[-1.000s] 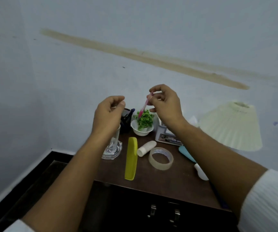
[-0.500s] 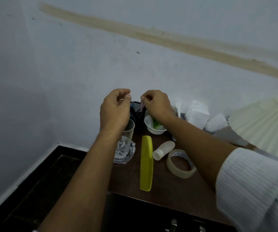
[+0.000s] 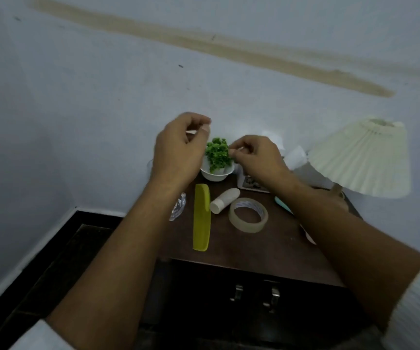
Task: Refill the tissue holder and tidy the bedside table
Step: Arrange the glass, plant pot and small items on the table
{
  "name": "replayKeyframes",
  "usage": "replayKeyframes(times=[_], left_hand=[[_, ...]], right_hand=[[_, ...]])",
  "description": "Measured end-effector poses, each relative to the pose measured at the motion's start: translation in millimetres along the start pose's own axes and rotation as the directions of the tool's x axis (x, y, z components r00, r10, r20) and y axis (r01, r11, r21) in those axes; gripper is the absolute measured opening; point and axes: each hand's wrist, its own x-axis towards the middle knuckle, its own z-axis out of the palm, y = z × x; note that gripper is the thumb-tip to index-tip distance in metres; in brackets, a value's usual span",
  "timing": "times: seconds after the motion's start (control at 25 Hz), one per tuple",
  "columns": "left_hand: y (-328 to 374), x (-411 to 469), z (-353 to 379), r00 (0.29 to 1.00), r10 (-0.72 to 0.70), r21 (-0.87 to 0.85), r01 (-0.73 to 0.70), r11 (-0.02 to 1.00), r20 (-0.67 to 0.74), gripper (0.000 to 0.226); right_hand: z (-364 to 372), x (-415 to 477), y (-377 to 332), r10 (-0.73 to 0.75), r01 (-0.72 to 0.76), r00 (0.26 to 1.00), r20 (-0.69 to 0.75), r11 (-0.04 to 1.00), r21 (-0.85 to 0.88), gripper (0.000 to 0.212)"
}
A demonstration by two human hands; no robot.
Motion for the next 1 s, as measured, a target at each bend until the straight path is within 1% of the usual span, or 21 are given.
replayKeyframes(times=[0.08,0.16,0.24,0.32,0.36,0.4,0.44,0.48,0.52,0.56,0.6,0.68,0.76,0.8,0.84,0.92,1.0], left_hand=[[2,-24,22,0.984,0.014,0.084,-0.029,0.996,0.177,0.017],[-13,-46,38,0.954,-0.039,0.222,-0.030,0.975,0.299,0.017],[-37,-63,49,0.939,-0.106,0.377,-0.027,0.926,0.328,0.019],[-56,-71,57,0.930,-0.148,0.553,-0.068,0.830,0.336,0.028],[-63,-71,60,0.928,-0.160,0.618,-0.090,0.781,0.338,0.033],[-69,-70,63,0.925,-0.166,0.665,-0.114,0.738,0.342,0.038],[-74,-69,65,0.920,-0.174,0.698,-0.134,0.704,0.352,0.043],[-79,-68,67,0.907,-0.193,0.718,-0.151,0.680,0.373,0.049],[-82,-67,69,0.887,-0.228,0.733,-0.163,0.660,0.402,0.057],[-85,-65,71,0.863,-0.270,0.749,-0.170,0.641,0.427,0.064],[-88,-63,73,0.844,-0.301,0.761,-0.179,0.623,0.445,0.069],[-94,-61,78,0.831,-0.297,0.768,-0.220,0.601,0.470,0.064],[-97,-58,82,0.862,-0.215,0.765,-0.260,0.590,0.459,0.051],[-97,-56,84,0.883,-0.178,0.774,-0.265,0.575,0.434,0.045],[-96,-55,85,0.901,-0.153,0.789,-0.261,0.556,0.406,0.040],[-93,-54,85,0.920,-0.138,0.800,-0.235,0.551,0.366,0.036],[-89,-52,84,0.928,-0.150,0.779,-0.190,0.598,0.341,0.038]], right_hand=[[-20,-37,18,0.059,-0.059,0.998,0.004,0.998,-0.014,0.009],[-30,-71,40,0.151,-0.151,0.988,0.010,0.989,0.002,0.006],[-29,-99,59,0.223,-0.223,0.975,0.022,0.975,0.020,0.005],[-25,-117,75,0.259,-0.262,0.963,0.079,0.965,0.032,0.009],[-23,-118,82,0.260,-0.261,0.960,0.100,0.965,-0.006,0.012],[-25,-117,87,0.241,-0.234,0.967,0.082,0.968,-0.090,0.015],[-27,-114,89,0.198,-0.186,0.980,0.034,0.960,-0.211,0.017],[-30,-108,94,0.140,-0.136,0.990,-0.013,0.930,-0.342,0.019],[-34,-102,98,0.086,-0.088,0.996,-0.025,0.880,-0.466,0.022],[-34,-94,102,0.068,-0.051,0.998,0.010,0.820,-0.570,0.026],[-33,-85,104,0.089,-0.023,0.994,0.068,0.760,-0.649,0.033],[-27,-69,110,0.186,-0.001,0.969,0.165,0.667,-0.745,0.042],[-23,-56,117,0.250,-0.003,0.950,0.185,0.602,-0.798,0.045],[-22,-51,121,0.254,-0.005,0.951,0.176,0.581,-0.814,0.046],[-22,-48,124,0.244,-0.005,0.955,0.166,0.577,-0.817,0.046],[-22,-45,128,0.225,-0.027,0.963,0.147,0.626,-0.779,0.042],[-24,-45,126,0.225,-0.118,0.971,0.085,0.754,-0.647,0.035]])
